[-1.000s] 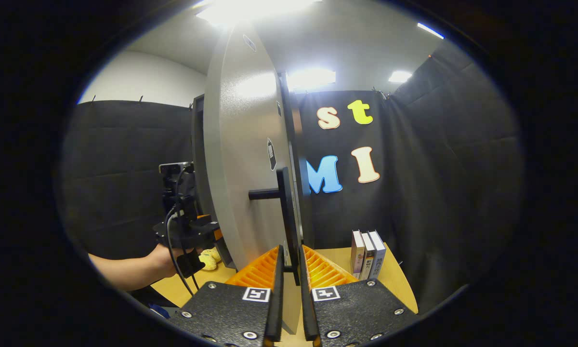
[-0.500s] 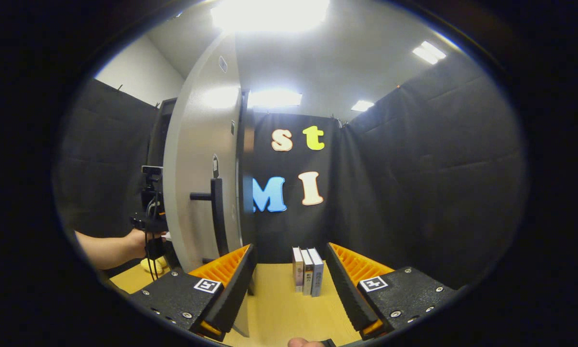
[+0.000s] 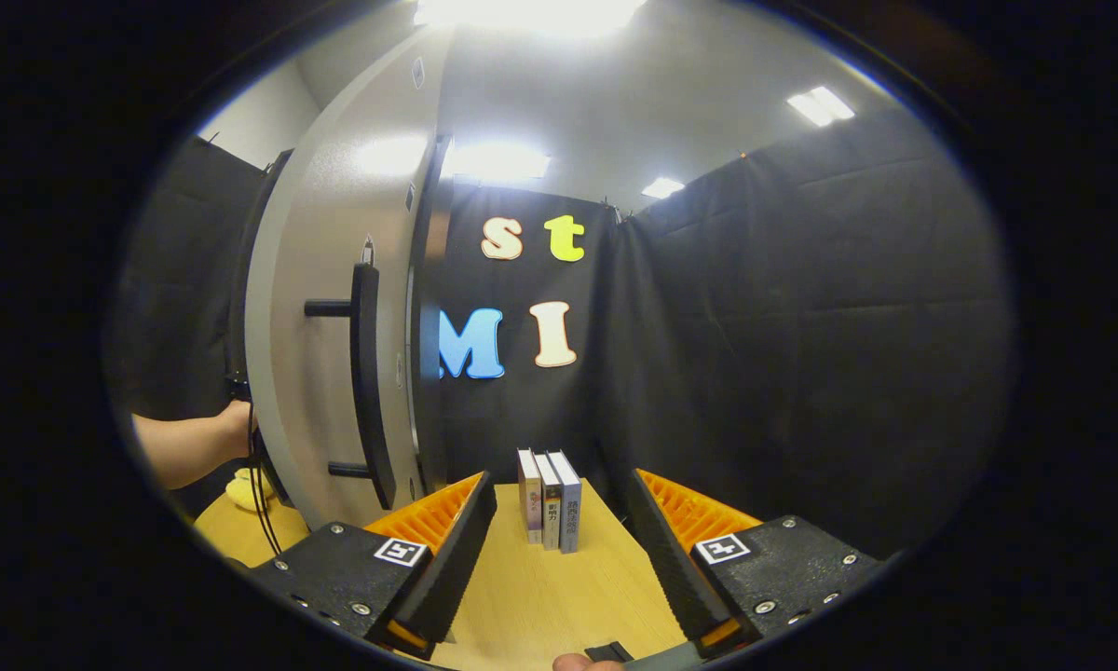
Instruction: Open the cabinet door with the right hand, grasp the bottle in the cabinet with the left hand and place it on the coaster, then close the cabinet door with the right hand.
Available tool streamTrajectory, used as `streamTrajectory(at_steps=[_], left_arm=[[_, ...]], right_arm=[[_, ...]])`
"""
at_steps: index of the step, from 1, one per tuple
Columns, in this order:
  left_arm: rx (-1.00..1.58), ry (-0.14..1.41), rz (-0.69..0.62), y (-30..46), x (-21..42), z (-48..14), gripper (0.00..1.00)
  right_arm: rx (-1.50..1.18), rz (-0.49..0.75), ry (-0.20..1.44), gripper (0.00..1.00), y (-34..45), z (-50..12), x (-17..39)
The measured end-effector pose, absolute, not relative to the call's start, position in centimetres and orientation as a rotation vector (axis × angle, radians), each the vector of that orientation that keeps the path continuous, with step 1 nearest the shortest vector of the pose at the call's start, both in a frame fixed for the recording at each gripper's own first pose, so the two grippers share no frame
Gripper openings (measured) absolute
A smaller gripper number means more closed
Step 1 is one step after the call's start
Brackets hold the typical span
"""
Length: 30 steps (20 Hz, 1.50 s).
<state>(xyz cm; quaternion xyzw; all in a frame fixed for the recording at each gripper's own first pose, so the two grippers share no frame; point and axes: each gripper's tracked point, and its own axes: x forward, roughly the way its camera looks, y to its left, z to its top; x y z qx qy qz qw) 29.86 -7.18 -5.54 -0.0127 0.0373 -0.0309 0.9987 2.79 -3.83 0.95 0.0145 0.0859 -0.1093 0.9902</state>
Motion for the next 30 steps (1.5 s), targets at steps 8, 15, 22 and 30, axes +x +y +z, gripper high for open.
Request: streamTrajectory(at_steps=[8,15,22,30], left_arm=[[-0.082,0.038,-0.066,-6.8,28.7,-4.2,0.70],[-0.039,0.006,-0.006,-6.3,26.1,-2.5,0.73],[-0.011,-0.021,0.120,-5.8,26.1,-3.1,0.68],[0.059,-0.035,0.267,-4.7,26.7,-3.3,0.70]], right_arm=[[0.051,-0.212,0.212,0.89,-3.9,-0.6,4.6],[0.096,-0.083,0.190,0.89,-4.8,-0.8,6.0],[0.083,0.020,0.195,0.89,-5.5,-3.1,5.4],[-0.072,0.105,0.111,0.89,-4.2,-5.0,7.2]])
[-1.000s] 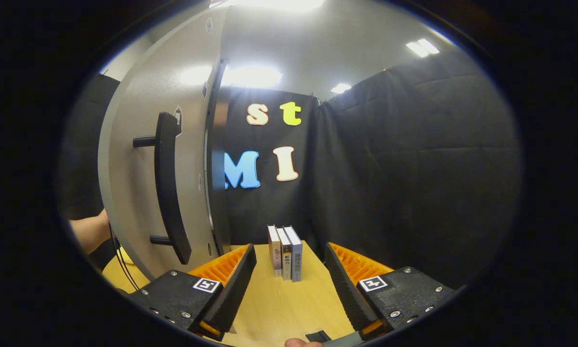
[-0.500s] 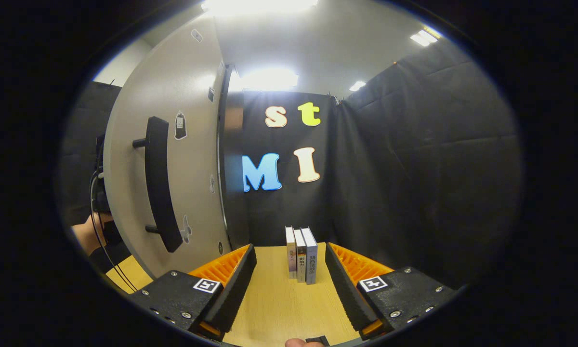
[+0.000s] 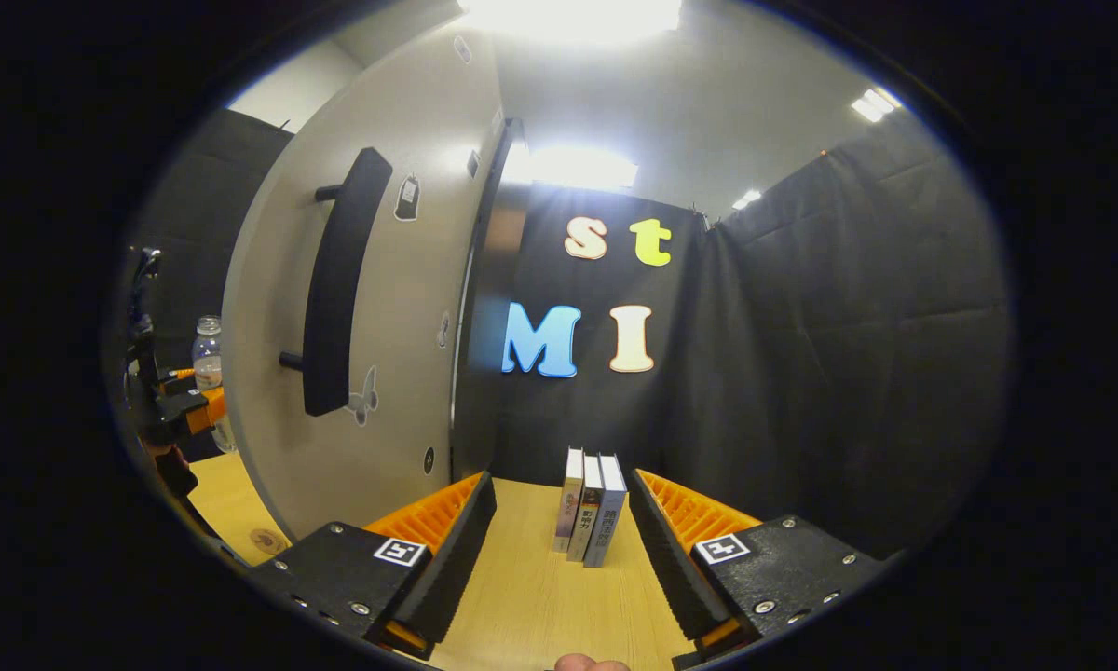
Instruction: Open the cabinet door with the right hand, grasp the bottle in the cabinet with the left hand and place it on the coaster, then close the cabinet door with the right hand.
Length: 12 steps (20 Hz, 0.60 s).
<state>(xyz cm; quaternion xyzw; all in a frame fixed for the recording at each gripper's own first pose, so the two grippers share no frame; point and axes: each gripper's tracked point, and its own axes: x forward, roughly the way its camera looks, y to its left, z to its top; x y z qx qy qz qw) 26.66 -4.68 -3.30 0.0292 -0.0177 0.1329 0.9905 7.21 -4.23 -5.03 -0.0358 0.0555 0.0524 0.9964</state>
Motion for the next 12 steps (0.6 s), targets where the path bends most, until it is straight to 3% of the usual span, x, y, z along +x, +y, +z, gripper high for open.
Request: streamTrajectory(at_steps=[1,3,4,6,12], left_arm=[[0.063,-0.038,0.285,-4.5,26.7,-3.3,0.76],[0.081,-0.054,0.306,-4.3,26.8,-3.3,0.75],[0.091,-0.058,0.313,-4.2,26.8,-3.2,0.70],[0.112,-0.041,0.323,-3.9,26.7,-3.6,0.75],[0.101,0.034,0.381,-3.7,26.5,-3.5,0.70]], right_arm=[[-0.076,0.105,0.120,0.89,-4.0,-5.8,7.3],[-0.088,0.096,0.148,0.90,-3.6,-8.0,7.8],[-0.107,0.087,0.168,0.90,-3.7,-9.3,7.8],[-0.122,0.068,0.209,0.92,-4.2,-11.9,7.6],[-0.184,0.081,0.381,0.93,-4.0,-19.5,6.9]])
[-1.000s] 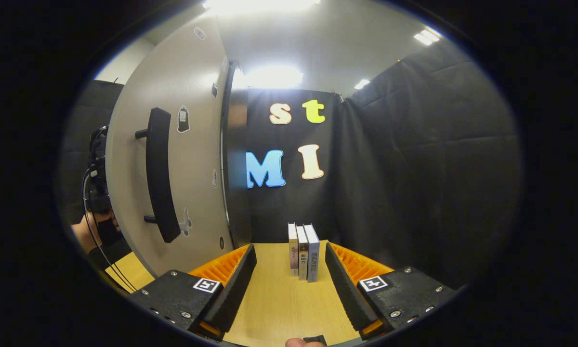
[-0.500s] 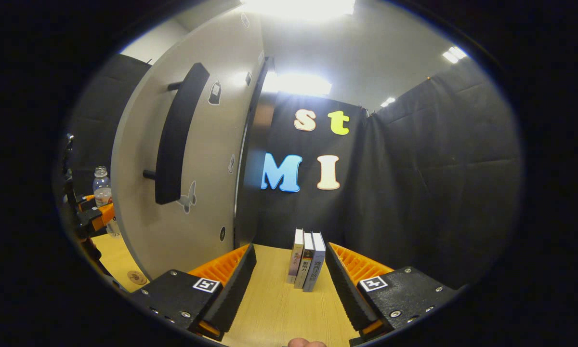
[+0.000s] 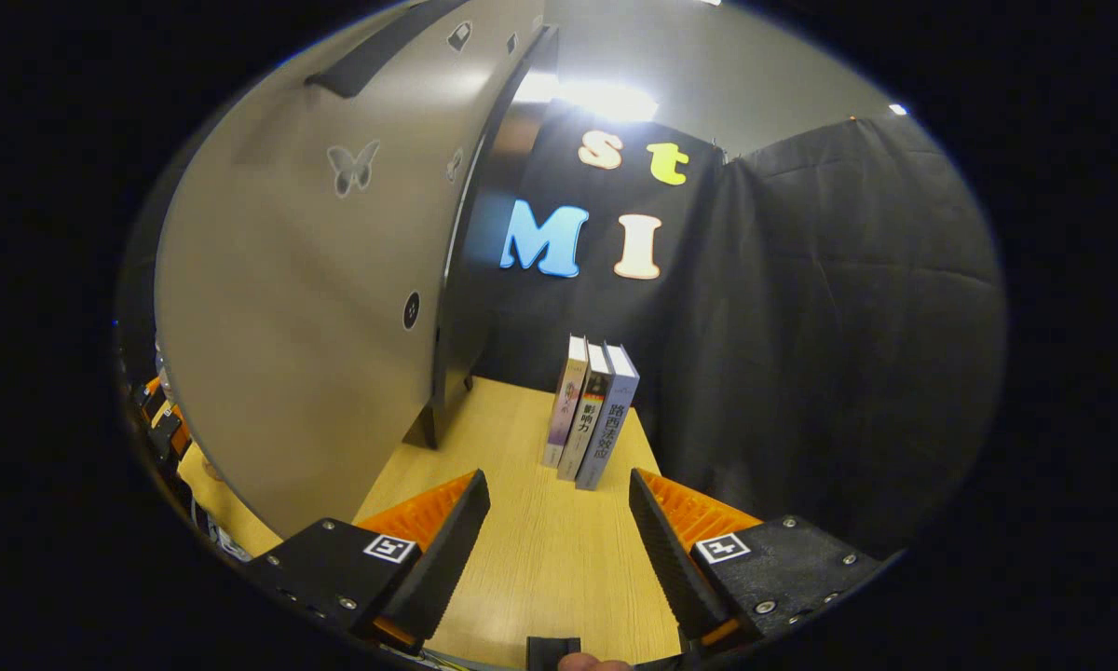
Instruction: Open the cabinet door with the right hand, grasp the bottle in the cabinet with the left hand and place it on the coaster, then close the cabinet door with the right hand.
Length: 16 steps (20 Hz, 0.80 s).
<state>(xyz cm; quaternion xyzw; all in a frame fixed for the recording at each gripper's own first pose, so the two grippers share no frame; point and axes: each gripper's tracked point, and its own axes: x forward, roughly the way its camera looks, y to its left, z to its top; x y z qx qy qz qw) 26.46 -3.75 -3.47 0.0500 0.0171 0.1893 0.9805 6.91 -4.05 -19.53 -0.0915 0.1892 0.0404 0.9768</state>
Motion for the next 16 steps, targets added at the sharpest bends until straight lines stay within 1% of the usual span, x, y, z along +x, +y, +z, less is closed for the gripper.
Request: streamTrajectory(at_steps=[2,5,7,8,9,10,11,12,13,14,16], left_arm=[[0.067,0.034,0.403,-3.6,26.2,-3.4,0.70],[0.044,0.044,0.436,-3.3,26.7,-4.9,0.70],[0.033,0.066,0.432,-3.2,27.0,-5.0,0.70],[0.015,0.071,0.426,-3.1,26.7,-5.0,0.76],[0.011,0.062,0.431,-3.0,26.8,-5.0,0.70],[0.014,0.056,0.432,-3.0,26.8,-4.9,0.72],[0.012,0.055,0.423,-3.1,26.9,-5.0,0.77],[0.005,0.068,0.404,-3.3,27.0,-5.5,0.72],[-0.001,0.079,0.383,-3.3,27.2,-5.8,0.77],[0.003,0.074,0.386,-2.9,27.1,-5.3,0.73],[0.018,0.041,0.385,-2.4,26.8,-4.6,0.85]], right_arm=[[-0.210,0.105,0.396,0.93,-3.6,-20.1,6.5],[-0.221,0.135,0.412,0.93,-3.1,-20.7,6.2],[-0.219,0.149,0.423,0.93,-2.7,-21.1,6.5],[-0.214,0.150,0.431,0.93,-2.8,-21.4,6.4],[-0.203,0.149,0.434,0.93,-2.9,-21.3,6.4],[-0.196,0.148,0.436,0.93,-2.9,-21.4,6.3],[-0.197,0.147,0.440,0.93,-2.9,-21.6,6.3],[-0.204,0.150,0.447,0.93,-2.9,-21.8,6.2],[-0.211,0.156,0.453,0.93,-2.8,-21.9,6.1],[-0.213,0.163,0.455,0.93,-2.7,-21.8,6.1],[-0.210,0.169,0.456,0.93,-2.6,-21.8,6.3]])
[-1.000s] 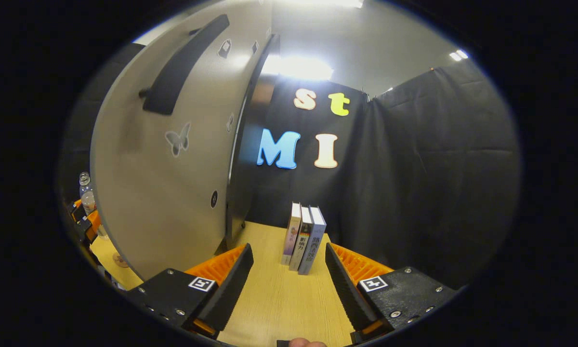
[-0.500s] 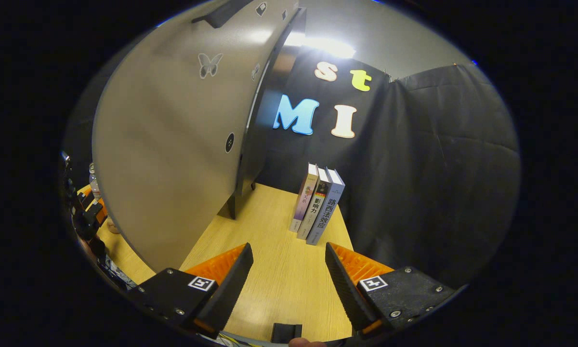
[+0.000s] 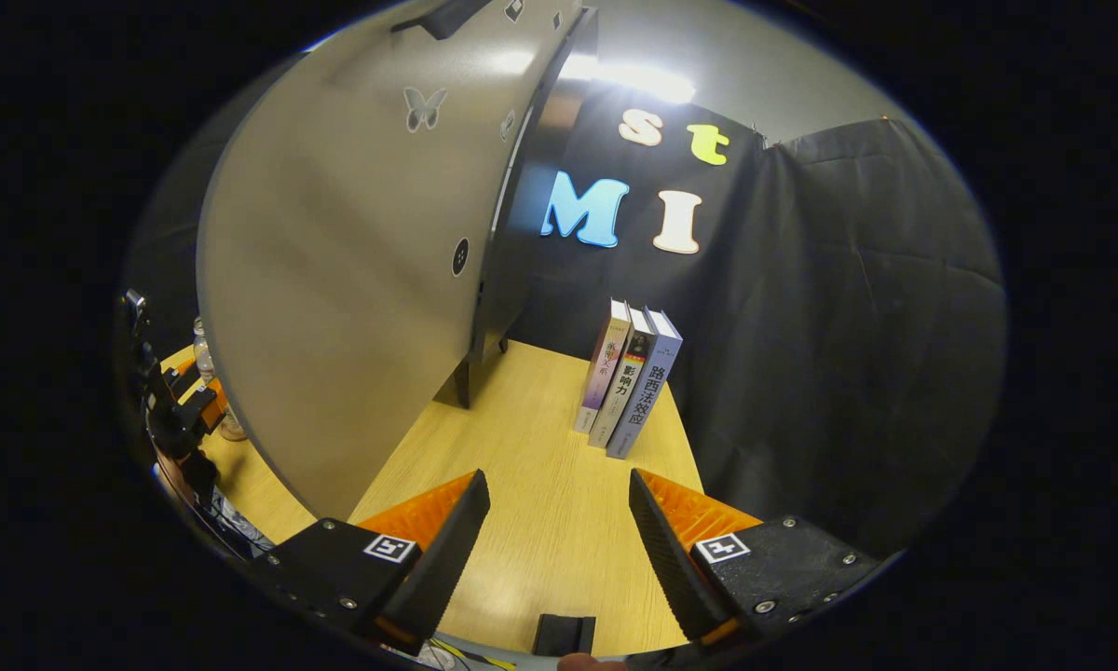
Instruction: Open the cabinet door with the right hand, grasp the bottle in the cabinet with the left hand and place it on the coaster, then close the cabinet door with the right hand.
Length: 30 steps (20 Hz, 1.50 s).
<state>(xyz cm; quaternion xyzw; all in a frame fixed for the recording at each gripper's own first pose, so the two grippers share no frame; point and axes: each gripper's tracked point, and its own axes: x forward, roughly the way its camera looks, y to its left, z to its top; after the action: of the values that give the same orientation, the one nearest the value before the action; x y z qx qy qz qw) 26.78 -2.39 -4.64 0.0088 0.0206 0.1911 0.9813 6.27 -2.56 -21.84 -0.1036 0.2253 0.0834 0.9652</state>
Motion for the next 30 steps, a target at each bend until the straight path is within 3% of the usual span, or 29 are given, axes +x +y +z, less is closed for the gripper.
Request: streamTrajectory(at_steps=[1,2,3,4,7,8,9,18,29,30], left_arm=[[0.019,0.032,0.383,-2.3,26.8,-4.6,0.91],[0.024,0.024,0.387,-2.4,26.9,-4.8,0.85],[0.030,0.018,0.390,-2.3,27.0,-4.7,0.91],[0.034,0.013,0.390,-2.4,26.9,-4.5,0.85],[0.007,-0.008,0.400,-2.1,26.6,-3.6,0.85],[-0.017,-0.026,0.399,-2.1,26.4,-3.1,0.91],[-0.044,-0.045,0.393,-2.0,26.2,-2.7,0.85],[-0.052,-0.123,0.355,-1.9,26.6,2.5,0.85],[0.057,-0.256,0.143,-9.0,25.2,20.4,0.85],[0.056,-0.255,0.133,-9.6,25.1,21.4,0.91]], right_arm=[[-0.206,0.172,0.456,0.93,-2.5,-22.1,6.3],[-0.205,0.173,0.458,0.93,-2.6,-22.2,6.2],[-0.202,0.172,0.459,0.93,-2.6,-22.2,6.1],[-0.195,0.172,0.458,0.93,-2.6,-22.1,6.0],[-0.196,0.175,0.462,0.93,-2.6,-22.3,6.0],[-0.198,0.175,0.464,0.93,-2.6,-22.3,6.1],[-0.194,0.177,0.465,0.93,-2.6,-22.4,6.0],[-0.128,0.154,0.477,0.93,-2.9,-22.5,5.5],[-0.002,0.101,0.340,0.93,-3.7,-17.1,5.1],[0.013,0.095,0.319,0.93,-3.9,-15.9,5.1]])
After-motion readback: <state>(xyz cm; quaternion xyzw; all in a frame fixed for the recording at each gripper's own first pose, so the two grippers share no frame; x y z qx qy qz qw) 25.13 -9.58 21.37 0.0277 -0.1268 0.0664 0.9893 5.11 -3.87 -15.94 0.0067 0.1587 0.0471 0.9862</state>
